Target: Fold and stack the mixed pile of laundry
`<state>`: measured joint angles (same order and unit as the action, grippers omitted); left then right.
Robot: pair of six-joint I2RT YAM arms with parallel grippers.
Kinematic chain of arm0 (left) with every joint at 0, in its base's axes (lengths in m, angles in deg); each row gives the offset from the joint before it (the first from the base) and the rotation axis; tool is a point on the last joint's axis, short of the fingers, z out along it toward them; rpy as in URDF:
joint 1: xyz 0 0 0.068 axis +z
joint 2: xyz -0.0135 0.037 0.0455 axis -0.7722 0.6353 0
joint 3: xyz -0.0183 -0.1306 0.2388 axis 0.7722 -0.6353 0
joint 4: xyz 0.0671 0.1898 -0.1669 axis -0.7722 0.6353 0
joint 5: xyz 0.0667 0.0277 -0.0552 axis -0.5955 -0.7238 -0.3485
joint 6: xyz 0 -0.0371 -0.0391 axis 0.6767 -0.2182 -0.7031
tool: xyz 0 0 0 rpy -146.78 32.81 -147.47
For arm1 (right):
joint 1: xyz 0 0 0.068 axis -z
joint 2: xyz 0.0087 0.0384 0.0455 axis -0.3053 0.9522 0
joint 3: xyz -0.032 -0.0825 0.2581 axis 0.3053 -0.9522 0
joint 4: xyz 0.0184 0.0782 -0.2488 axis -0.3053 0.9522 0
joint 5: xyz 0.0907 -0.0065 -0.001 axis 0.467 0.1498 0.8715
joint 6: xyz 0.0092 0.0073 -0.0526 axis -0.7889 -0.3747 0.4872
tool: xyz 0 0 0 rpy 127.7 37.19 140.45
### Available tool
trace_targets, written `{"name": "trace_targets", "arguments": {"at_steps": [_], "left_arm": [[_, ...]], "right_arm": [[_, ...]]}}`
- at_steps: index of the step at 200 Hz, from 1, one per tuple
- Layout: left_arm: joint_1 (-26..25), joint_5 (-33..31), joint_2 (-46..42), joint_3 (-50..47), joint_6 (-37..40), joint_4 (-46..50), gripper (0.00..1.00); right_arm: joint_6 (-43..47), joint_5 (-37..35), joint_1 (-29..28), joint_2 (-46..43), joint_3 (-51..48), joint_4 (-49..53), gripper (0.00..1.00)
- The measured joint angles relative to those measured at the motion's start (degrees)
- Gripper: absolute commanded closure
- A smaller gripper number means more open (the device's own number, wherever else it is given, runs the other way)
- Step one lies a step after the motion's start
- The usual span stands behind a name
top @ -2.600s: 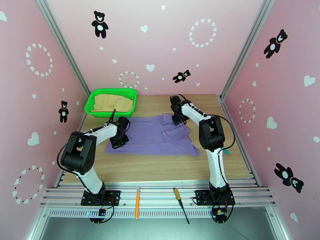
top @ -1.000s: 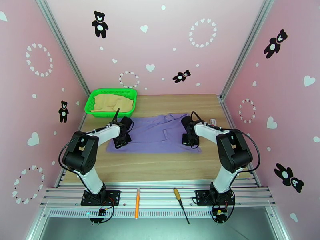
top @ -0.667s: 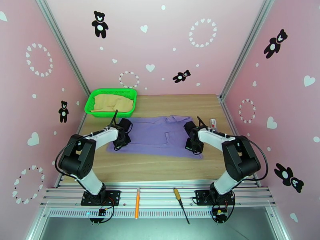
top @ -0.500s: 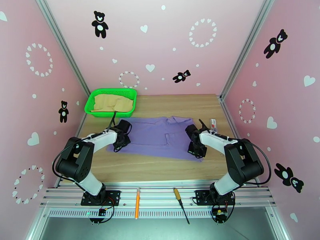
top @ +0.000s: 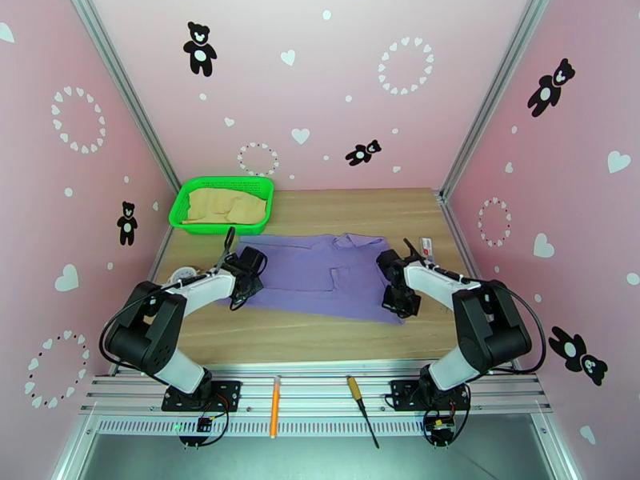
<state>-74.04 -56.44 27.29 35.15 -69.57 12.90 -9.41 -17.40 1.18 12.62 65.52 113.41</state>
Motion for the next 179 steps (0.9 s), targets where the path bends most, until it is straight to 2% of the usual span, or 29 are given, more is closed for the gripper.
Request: {"name": "trace_targets", "arguments": {"at_steps": [75, 132, 157, 179], "left_arm": [[-3.4, -1.0, -2.5, -2.5, -4.0, 0.2, 0.90], [-4.2, 1.7, -7.6, -6.4, -6.2, 2.1, 0.88], [-4.5, 3.1, -9.8, -7.3, -7.1, 5.0, 0.80], [-4.7, 3.8, -10.3, -5.7, -7.2, 9.8, 0.60]], "right_arm": [[5.5, 0.4, 4.9, 0.4, 3.1, -3.2, 1.00], [9.2, 0.1, 6.9, -0.6, 4.5, -3.4, 1.00], [10.8, -0.2, 7.0, -2.1, 5.4, -3.2, 0.97], [12.5, 0.0, 7.0, -2.9, 6.2, -3.1, 0.94]]}}
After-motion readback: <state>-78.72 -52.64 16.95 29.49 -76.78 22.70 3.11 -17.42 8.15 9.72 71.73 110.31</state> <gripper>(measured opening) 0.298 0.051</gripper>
